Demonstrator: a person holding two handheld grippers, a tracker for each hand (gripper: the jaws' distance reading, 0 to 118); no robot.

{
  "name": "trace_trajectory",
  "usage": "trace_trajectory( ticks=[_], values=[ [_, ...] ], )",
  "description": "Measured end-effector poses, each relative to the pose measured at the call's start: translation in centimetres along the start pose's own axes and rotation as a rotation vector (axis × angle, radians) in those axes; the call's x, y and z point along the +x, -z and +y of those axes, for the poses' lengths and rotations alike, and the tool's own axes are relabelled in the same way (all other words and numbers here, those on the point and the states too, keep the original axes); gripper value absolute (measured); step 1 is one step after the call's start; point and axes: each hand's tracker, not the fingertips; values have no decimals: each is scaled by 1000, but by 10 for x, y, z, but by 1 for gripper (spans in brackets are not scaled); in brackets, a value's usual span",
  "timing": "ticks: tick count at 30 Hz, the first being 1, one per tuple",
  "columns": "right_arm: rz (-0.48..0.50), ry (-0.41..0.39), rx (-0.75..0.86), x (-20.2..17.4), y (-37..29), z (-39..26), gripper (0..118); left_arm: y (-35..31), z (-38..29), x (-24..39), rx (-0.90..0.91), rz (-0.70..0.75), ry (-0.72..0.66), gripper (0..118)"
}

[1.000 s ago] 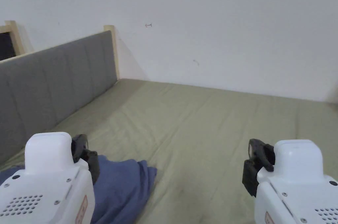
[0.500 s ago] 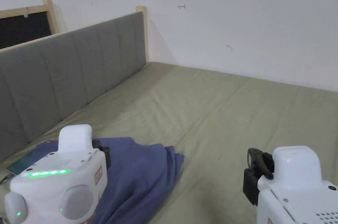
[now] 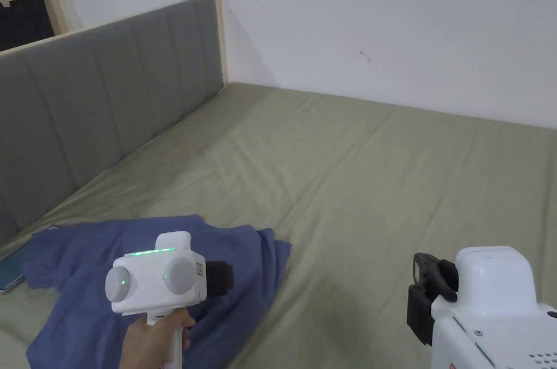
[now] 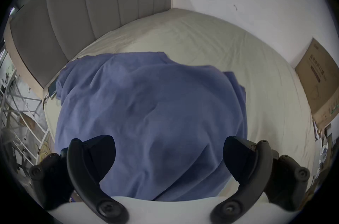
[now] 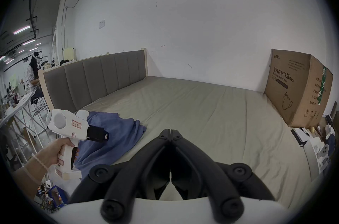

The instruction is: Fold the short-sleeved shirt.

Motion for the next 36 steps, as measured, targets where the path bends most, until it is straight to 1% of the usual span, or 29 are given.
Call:
trace_trajectory(
  ticks=[3,4,5,6,7,8,9,10,11,12,13,14,15,17,18,19,21,23,25,26,29,31,33,34,36],
  values=[
    [1,1,-5,-1,3,-1,0,21,6,6,-19,28,8,116],
    [0,2,-8,-1,4,-2,0,33,6,9,-74,40,20,115],
    [1,1,-12,-2,5,-3,0,45,4,12,-152,21,38,114],
    [4,-1,-18,-2,6,-4,0,60,-2,14,-207,10,47,104],
    [4,-4,-25,-3,8,-5,0,68,-8,15,-251,19,37,90],
    [4,-7,-32,-3,9,-6,0,70,-13,19,-198,94,55,90],
    [4,-9,-38,-2,9,-7,0,60,-12,23,-131,76,59,86],
    [4,-9,-41,-1,10,-8,0,58,-12,26,-162,76,59,63],
    [1,-5,-46,-1,11,-9,0,54,-10,27,-136,79,69,37],
    [1,3,-51,1,11,-10,0,53,-9,25,-92,114,44,8],
    [2,11,-55,2,11,-10,0,56,-9,22,-93,163,1,5],
    [3,20,-57,5,9,-11,0,60,-7,12,-120,170,-39,5],
    [2,21,-57,6,8,-11,0,61,-6,9,-144,104,-66,5],
    [-9,17,-55,9,4,-12,0,54,-2,11,-167,92,-24,5],
    [-16,18,-54,11,3,-13,0,50,2,9,-169,90,-31,5],
    [-21,22,-55,14,3,-12,0,46,5,6,-172,68,-62,5],
    [-36,48,-56,22,0,-11,0,33,15,-4,-176,5,-201,5],
    [-42,75,-44,31,-5,-9,0,13,29,-7,-145,-54,-246,5],
    [-53,84,-33,37,-11,-6,0,-10,45,4,-80,-79,-162,5],
    [-69,85,-19,41,-15,-5,0,-26,54,14,-47,-94,-145,5],
    [-93,101,5,52,-28,-2,0,-65,77,44,47,-255,-161,5],
    [-112,119,24,60,-38,0,0,-97,89,85,92,-312,-85,5],
    [-150,132,51,71,-51,3,0,-127,96,133,120,-374,37,5],
    [-168,134,62,76,-58,4,0,-139,96,155,143,-414,53,5],
    [-223,146,92,90,-74,8,0,-164,88,203,154,-528,141,5]
  ],
)
